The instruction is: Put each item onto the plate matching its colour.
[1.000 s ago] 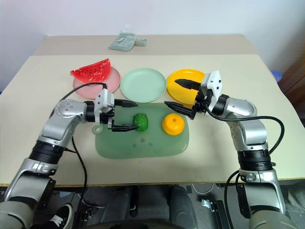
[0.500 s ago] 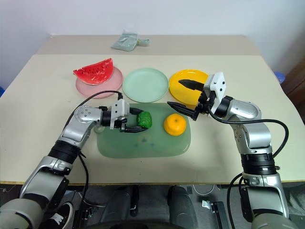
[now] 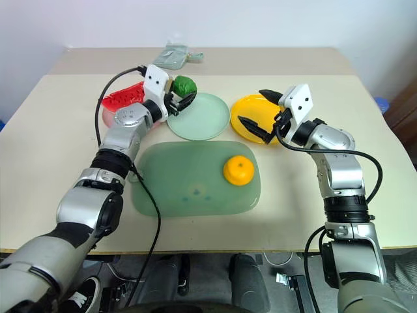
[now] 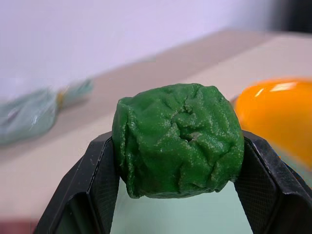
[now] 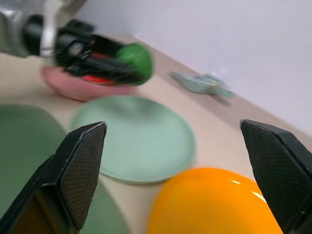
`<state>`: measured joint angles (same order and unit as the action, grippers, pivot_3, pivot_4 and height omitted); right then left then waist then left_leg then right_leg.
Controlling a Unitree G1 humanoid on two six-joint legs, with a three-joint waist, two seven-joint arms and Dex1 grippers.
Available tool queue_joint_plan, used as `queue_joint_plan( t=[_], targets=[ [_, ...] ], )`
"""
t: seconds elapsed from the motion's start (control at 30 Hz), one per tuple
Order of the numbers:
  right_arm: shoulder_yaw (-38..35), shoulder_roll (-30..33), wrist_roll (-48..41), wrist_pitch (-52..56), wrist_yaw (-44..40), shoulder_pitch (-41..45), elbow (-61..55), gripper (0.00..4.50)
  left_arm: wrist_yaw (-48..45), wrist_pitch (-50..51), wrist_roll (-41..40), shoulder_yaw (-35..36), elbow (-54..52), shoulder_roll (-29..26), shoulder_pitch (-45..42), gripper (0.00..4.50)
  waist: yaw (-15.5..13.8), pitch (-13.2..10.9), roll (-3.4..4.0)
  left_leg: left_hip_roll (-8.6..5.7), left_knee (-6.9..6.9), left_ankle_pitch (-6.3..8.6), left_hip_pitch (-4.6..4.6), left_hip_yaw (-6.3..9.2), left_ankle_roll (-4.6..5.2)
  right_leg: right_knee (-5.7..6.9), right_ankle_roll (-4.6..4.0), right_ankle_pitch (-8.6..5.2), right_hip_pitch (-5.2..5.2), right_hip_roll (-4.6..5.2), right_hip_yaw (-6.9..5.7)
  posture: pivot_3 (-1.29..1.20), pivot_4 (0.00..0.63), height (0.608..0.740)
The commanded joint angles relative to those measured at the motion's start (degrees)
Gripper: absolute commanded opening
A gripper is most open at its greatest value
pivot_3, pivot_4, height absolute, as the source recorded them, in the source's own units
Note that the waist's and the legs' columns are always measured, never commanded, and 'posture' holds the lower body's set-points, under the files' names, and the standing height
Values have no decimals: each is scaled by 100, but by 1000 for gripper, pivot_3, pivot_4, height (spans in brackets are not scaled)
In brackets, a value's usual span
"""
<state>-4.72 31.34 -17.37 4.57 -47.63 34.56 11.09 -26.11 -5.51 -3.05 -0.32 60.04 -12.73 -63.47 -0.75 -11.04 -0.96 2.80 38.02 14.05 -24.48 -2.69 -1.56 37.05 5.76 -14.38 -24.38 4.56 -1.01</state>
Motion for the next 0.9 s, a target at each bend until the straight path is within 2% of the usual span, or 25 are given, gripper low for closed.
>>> queue_joint_plan(
  t=[0.03,0.13,0.2,0.27,0.4,0.53,0.6,0.7,0.83,0.9],
  targets=[
    [-68,-13,5,-149,24,85,-111,4500,392,-379,329,-77,562,74,-520,2675,-3,0,0,-1,1,0,-1,-1,0,1,0,0,0,1,0,0,150,737],
    [-78,-28,2,-120,30,69,-161,4500,320,-385,331,0,917,195,-648,2675,1,0,0,-1,2,0,0,-1,0,2,2,1,0,1,0,0,150,737],
    [-79,-18,-9,-99,21,29,-226,4500,52,-364,318,7,988,270,-674,3718,9,0,0,-1,2,0,1,-2,0,2,2,1,0,1,0,0,150,737],
    [-76,23,-19,-54,-13,-76,-335,4500,-193,-309,212,102,998,339,-674,4476,10,0,0,-1,1,0,1,-2,0,2,2,1,0,0,0,0,150,737],
    [-103,53,-104,41,-88,-165,-483,4500,-428,-329,148,220,943,255,-675,4476,20,0,0,-1,1,0,1,-2,-1,3,2,1,0,0,0,0,150,737],
    [13,297,-670,681,-849,-531,-1079,4500,-991,-681,-54,388,451,81,-703,4476,16,-1,0,0,-1,0,1,-2,0,3,1,1,0,0,0,0,150,737],
    [97,560,-891,1079,-1236,-815,-1457,4500,-1703,-639,-309,452,-54,-132,-581,4476,3,-1,1,-1,-1,0,0,-2,-1,1,1,1,0,1,1,0,150,737],
    [164,775,-839,1258,-1394,-946,-1522,4500,-2701,-502,-688,490,-929,-491,-199,4476,18,-1,1,-1,1,0,2,-3,-1,3,1,1,0,1,1,0,150,737],
    [372,869,-695,1383,-1502,-1013,-1536,4500,-4388,399,-1512,357,-2761,-1121,872,4476,86,2,6,2,0,0,10,-4,-1,11,-1,0,1,-1,5,0,150,737],
    [469,828,-612,1456,-1438,-991,-1500,4500,-4761,959,-1827,346,-3473,-1403,1334,4476,134,2,6,4,-3,0,9,-4,-1,10,-1,0,1,-2,6,0,150,737]
  ],
)
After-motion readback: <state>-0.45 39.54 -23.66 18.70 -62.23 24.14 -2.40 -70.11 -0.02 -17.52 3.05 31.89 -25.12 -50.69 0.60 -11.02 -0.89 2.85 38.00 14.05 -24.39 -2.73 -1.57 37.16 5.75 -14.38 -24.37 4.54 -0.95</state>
